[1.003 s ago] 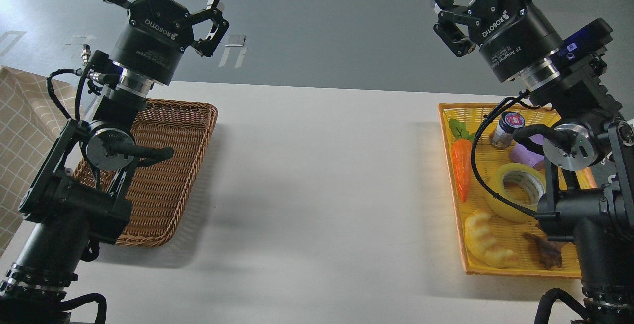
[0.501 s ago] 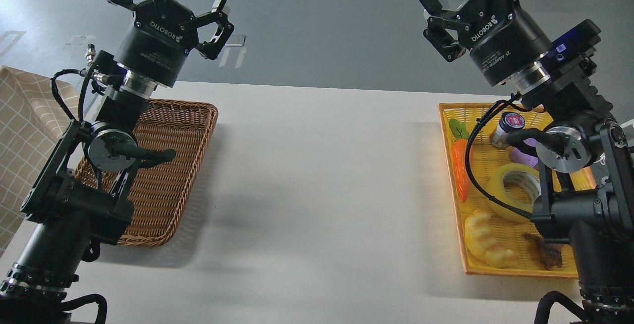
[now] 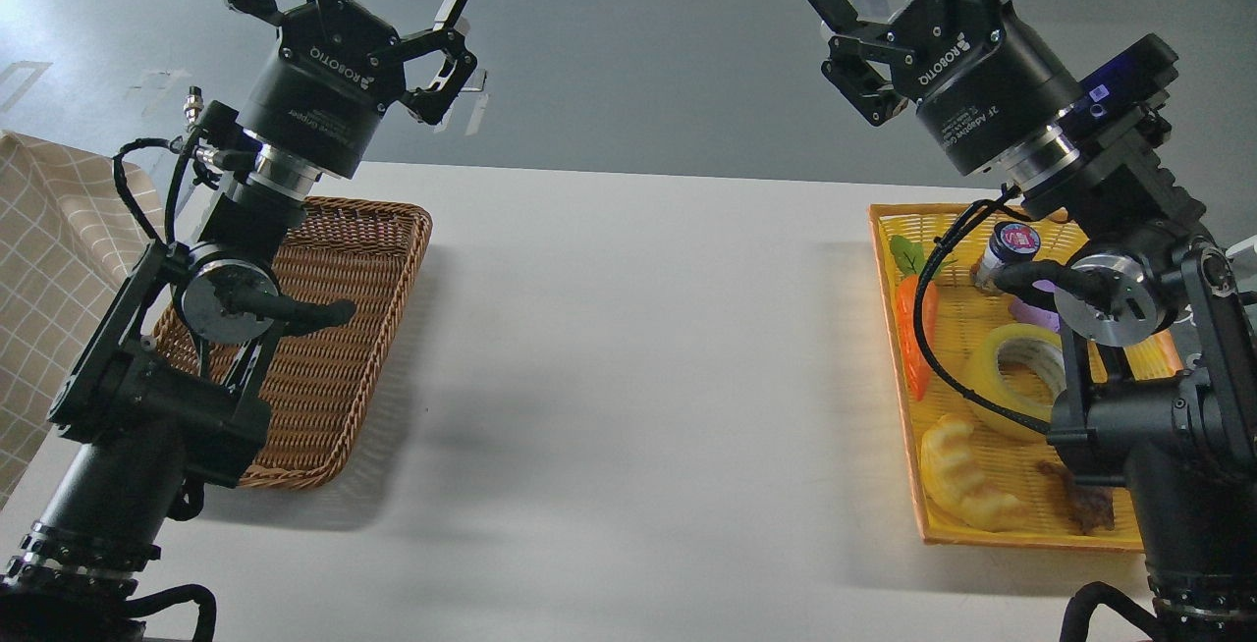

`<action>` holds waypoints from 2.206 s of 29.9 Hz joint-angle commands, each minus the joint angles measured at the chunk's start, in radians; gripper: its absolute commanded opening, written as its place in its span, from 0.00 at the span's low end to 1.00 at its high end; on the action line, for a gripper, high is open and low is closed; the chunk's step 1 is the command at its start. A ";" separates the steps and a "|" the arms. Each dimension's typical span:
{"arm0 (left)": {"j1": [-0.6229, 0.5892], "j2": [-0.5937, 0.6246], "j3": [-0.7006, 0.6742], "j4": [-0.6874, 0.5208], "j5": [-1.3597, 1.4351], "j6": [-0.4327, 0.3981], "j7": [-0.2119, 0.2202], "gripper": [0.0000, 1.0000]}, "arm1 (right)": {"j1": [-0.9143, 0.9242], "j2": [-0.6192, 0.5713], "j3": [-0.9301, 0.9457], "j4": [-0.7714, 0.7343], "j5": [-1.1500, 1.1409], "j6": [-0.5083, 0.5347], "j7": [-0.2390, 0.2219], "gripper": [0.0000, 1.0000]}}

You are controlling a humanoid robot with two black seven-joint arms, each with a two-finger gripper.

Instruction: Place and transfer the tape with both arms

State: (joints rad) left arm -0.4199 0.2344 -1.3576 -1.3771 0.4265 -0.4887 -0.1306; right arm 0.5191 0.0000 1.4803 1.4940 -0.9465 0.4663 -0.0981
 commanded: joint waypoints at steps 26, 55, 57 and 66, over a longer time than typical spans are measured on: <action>0.007 -0.033 -0.002 0.000 0.002 0.000 -0.007 0.98 | -0.028 0.000 0.000 0.064 -0.006 -0.012 -0.003 1.00; 0.010 -0.020 -0.011 0.003 0.005 0.000 -0.009 0.98 | -0.070 -0.123 0.225 0.181 0.002 0.017 0.023 1.00; 0.010 -0.017 -0.015 0.003 0.005 0.000 -0.009 0.98 | -0.071 -0.123 0.241 0.183 0.000 0.022 0.021 1.00; 0.013 -0.003 -0.021 0.001 0.006 0.000 -0.009 0.98 | -0.056 -0.334 0.233 0.207 -0.121 0.022 -0.014 1.00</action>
State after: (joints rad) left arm -0.4072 0.2309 -1.3769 -1.3753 0.4326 -0.4887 -0.1400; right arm 0.4588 -0.2433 1.7190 1.7000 -0.9937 0.4887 -0.1044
